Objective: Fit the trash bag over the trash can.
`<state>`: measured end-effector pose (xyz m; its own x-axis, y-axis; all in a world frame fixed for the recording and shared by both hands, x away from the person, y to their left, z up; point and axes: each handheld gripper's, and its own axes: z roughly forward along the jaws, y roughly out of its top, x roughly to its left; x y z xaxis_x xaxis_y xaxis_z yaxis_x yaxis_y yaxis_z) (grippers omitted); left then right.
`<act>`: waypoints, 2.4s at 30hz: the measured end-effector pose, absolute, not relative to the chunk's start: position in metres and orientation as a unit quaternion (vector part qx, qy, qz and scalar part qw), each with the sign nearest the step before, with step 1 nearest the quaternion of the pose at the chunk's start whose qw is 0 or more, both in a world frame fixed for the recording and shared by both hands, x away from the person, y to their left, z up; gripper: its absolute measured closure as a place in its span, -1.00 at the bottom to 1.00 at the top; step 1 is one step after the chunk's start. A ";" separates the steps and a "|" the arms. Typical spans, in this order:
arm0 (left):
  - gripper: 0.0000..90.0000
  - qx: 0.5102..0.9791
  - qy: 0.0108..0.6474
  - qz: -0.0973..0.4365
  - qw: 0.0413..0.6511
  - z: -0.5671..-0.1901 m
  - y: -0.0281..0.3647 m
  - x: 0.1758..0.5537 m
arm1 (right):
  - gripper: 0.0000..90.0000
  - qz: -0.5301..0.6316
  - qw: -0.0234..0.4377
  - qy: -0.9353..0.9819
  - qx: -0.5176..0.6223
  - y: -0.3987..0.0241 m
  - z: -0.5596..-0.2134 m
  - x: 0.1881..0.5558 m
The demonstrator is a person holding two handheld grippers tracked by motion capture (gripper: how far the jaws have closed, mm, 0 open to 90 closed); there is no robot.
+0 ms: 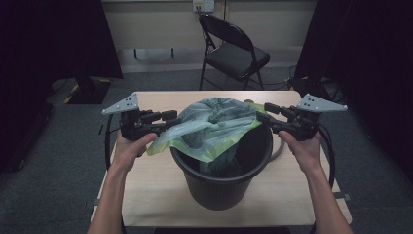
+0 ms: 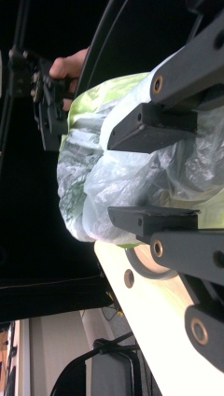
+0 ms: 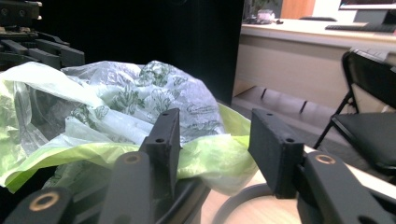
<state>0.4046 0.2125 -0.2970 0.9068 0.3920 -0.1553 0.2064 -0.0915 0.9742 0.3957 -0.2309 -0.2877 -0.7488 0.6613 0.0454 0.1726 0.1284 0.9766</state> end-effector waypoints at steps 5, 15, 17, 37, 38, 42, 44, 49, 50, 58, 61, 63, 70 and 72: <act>0.29 0.717 0.207 0.068 0.662 -0.290 0.222 0.412 | 0.68 0.604 0.175 0.726 0.277 -0.228 -0.289 0.406; 0.37 0.698 0.227 0.055 0.677 -0.293 0.220 0.442 | 0.92 0.609 0.165 0.731 0.261 -0.222 -0.282 0.432; 0.34 0.704 0.230 0.050 0.670 -0.298 0.212 0.448 | 0.74 0.604 0.173 0.731 0.266 -0.220 -0.280 0.434; 0.74 0.716 0.211 0.077 0.662 -0.302 0.217 0.405 | 0.38 0.589 0.175 0.742 0.270 -0.218 -0.284 0.415; 0.73 0.716 0.209 0.074 0.662 -0.302 0.218 0.404 | 0.45 0.589 0.171 0.742 0.270 -0.218 -0.284 0.417; 0.69 0.725 0.201 0.072 0.655 -0.299 0.220 0.404 | 0.78 0.586 0.166 0.746 0.271 -0.217 -0.284 0.426; 0.61 0.714 0.204 0.070 0.666 -0.294 0.221 0.409 | 0.90 0.592 0.164 0.742 0.269 -0.216 -0.283 0.429; 0.42 0.711 0.218 0.060 0.666 -0.289 0.211 0.433 | 1.00 0.596 0.163 0.740 0.266 -0.215 -0.277 0.433; 0.41 0.714 0.217 0.050 0.663 -0.291 0.207 0.437 | 1.00 0.596 0.164 0.740 0.265 -0.214 -0.277 0.433; 1.00 0.715 0.227 0.062 0.658 -0.299 0.206 0.436 | 1.00 0.597 0.179 0.733 0.273 -0.221 -0.277 0.430; 1.00 0.729 0.233 0.088 0.637 -0.297 0.206 0.429 | 1.00 0.595 0.185 0.732 0.275 -0.225 -0.277 0.429; 1.00 0.732 0.232 0.086 0.635 -0.300 0.209 0.427 | 1.00 0.596 0.183 0.730 0.280 -0.228 -0.280 0.429; 1.00 0.729 0.232 0.093 0.637 -0.310 0.220 0.416 | 1.00 0.589 0.181 0.731 0.294 -0.234 -0.294 0.432; 1.00 0.727 0.233 0.096 0.638 -0.312 0.224 0.413 | 1.00 0.586 0.180 0.732 0.299 -0.236 -0.299 0.434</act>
<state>0.4125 0.2243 -0.3119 0.8727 0.4618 -0.1586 0.2172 -0.0763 0.9731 0.4343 -0.2356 -0.2986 -0.7568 0.6480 0.0860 0.2259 0.1358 0.9646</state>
